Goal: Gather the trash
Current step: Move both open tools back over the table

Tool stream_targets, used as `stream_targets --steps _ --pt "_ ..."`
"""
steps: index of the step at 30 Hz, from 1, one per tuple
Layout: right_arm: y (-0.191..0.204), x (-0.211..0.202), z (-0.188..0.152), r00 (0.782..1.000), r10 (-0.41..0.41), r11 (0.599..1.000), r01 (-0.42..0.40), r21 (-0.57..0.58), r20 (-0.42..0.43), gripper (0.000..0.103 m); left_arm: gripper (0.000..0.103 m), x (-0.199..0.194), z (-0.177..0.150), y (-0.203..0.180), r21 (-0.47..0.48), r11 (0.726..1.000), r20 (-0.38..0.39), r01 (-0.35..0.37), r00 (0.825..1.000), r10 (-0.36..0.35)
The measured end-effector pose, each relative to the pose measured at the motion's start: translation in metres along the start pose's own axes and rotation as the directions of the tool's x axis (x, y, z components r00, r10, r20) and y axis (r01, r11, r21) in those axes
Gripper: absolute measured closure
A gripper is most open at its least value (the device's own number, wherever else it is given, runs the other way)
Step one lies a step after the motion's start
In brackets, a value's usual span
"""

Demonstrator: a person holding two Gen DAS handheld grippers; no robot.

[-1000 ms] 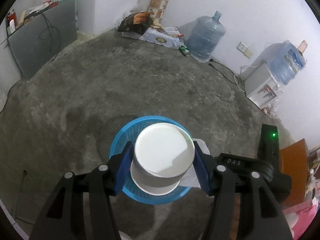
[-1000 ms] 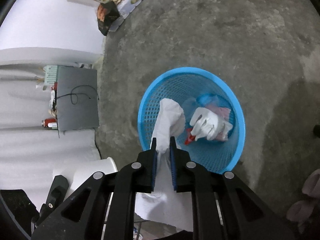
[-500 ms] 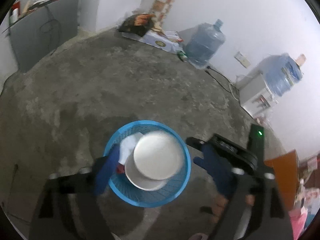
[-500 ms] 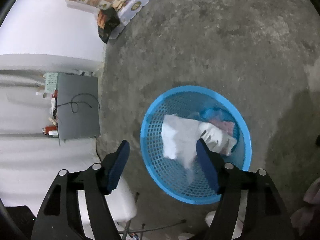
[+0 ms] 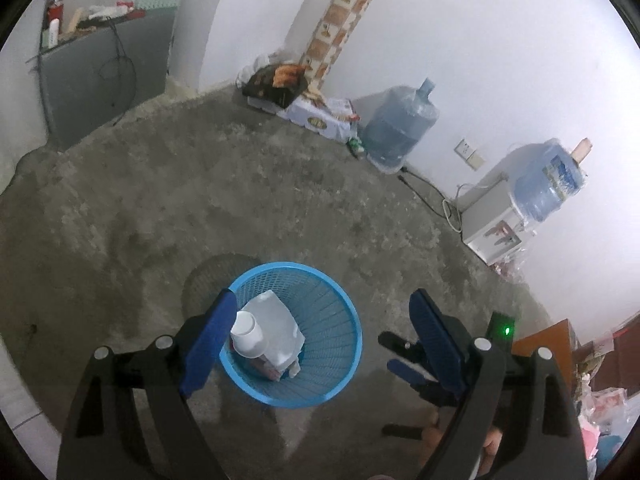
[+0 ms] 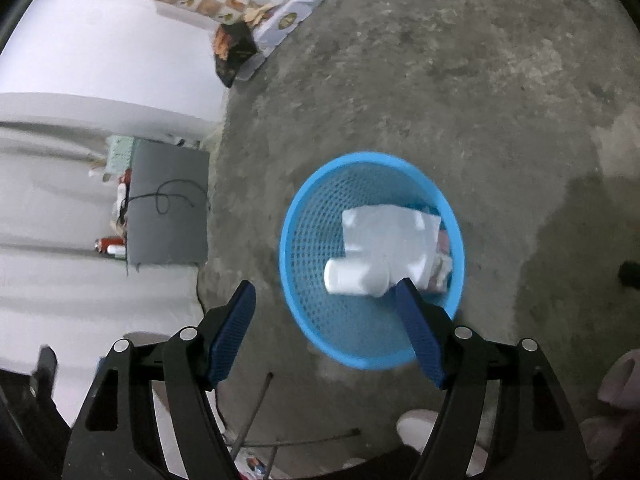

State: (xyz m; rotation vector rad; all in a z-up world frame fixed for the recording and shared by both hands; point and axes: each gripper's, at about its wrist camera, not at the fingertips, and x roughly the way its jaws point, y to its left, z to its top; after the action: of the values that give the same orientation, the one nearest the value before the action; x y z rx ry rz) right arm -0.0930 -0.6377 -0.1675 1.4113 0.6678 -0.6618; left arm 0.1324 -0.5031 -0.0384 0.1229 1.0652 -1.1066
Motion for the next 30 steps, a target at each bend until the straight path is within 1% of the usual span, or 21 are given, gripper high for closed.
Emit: stream_targets --steps 4,6,7,9,11,12,14,16,20,23,24,27,29,30 --pt "0.015 -0.025 -0.034 1.0 0.02 0.997 -0.02 -0.077 0.001 0.034 0.016 -0.051 -0.012 -0.001 0.029 0.999 0.043 0.023 0.999 -0.024" --pt "0.027 -0.038 -0.055 1.0 0.028 0.991 -0.027 -0.129 0.004 0.034 0.012 -0.076 -0.019 -0.001 0.042 0.999 0.066 0.028 0.997 -0.031" --pt "0.034 -0.042 -0.064 1.0 0.031 0.987 -0.031 -0.156 0.002 0.034 0.011 -0.094 -0.027 0.001 0.043 0.999 0.084 0.027 0.996 -0.031" --pt "0.049 -0.052 -0.085 0.999 0.038 0.974 -0.039 -0.223 -0.008 0.034 0.01 -0.115 -0.037 0.005 0.043 0.998 0.1 0.039 0.994 -0.043" --pt "0.065 -0.058 -0.102 0.999 0.04 0.953 -0.046 -0.3 -0.026 0.034 0.01 -0.139 -0.054 0.012 0.045 0.998 0.11 0.032 0.993 -0.037" --pt "0.077 -0.061 -0.113 0.999 0.038 0.935 -0.049 -0.353 -0.039 0.034 0.01 -0.149 -0.061 0.014 0.048 0.999 0.114 0.025 0.993 -0.03" --pt "0.093 -0.063 -0.128 0.997 0.042 0.907 -0.067 -0.417 -0.069 0.034 0.009 -0.173 -0.079 0.024 0.048 0.999 0.127 0.008 0.992 -0.014" --pt "0.112 -0.066 -0.143 0.993 0.06 0.876 -0.102 -0.472 -0.103 0.034 0.008 -0.197 -0.096 0.036 0.035 0.999 0.142 -0.006 0.99 0.001" --pt "0.143 -0.071 -0.172 0.983 0.092 0.809 -0.168 -0.563 -0.161 0.034 0.007 -0.246 -0.128 0.065 -0.021 0.999 0.184 -0.04 0.982 0.043" --pt "0.16 -0.076 -0.198 0.974 0.102 0.755 -0.209 -0.621 -0.204 0.034 0.007 -0.287 -0.156 0.088 -0.06 0.995 0.24 -0.08 0.966 0.092" --pt "0.162 -0.079 -0.202 0.972 0.105 0.745 -0.217 -0.63 -0.21 0.034 0.007 -0.3 -0.166 0.094 -0.071 0.993 0.26 -0.091 0.96 0.107" --pt "0.169 -0.085 -0.218 0.967 0.11 0.713 -0.238 -0.66 -0.23 0.034 0.006 -0.347 -0.203 0.12 -0.126 0.981 0.32 -0.145 0.93 0.178" --pt "0.174 -0.088 -0.227 0.962 0.114 0.694 -0.256 -0.673 -0.248 0.034 0.006 -0.368 -0.222 0.132 -0.157 0.971 0.345 -0.178 0.912 0.223" --pt "0.176 -0.09 -0.229 0.958 0.119 0.686 -0.27 -0.675 -0.262 0.034 0.006 -0.383 -0.239 0.141 -0.183 0.961 0.362 -0.207 0.895 0.262"
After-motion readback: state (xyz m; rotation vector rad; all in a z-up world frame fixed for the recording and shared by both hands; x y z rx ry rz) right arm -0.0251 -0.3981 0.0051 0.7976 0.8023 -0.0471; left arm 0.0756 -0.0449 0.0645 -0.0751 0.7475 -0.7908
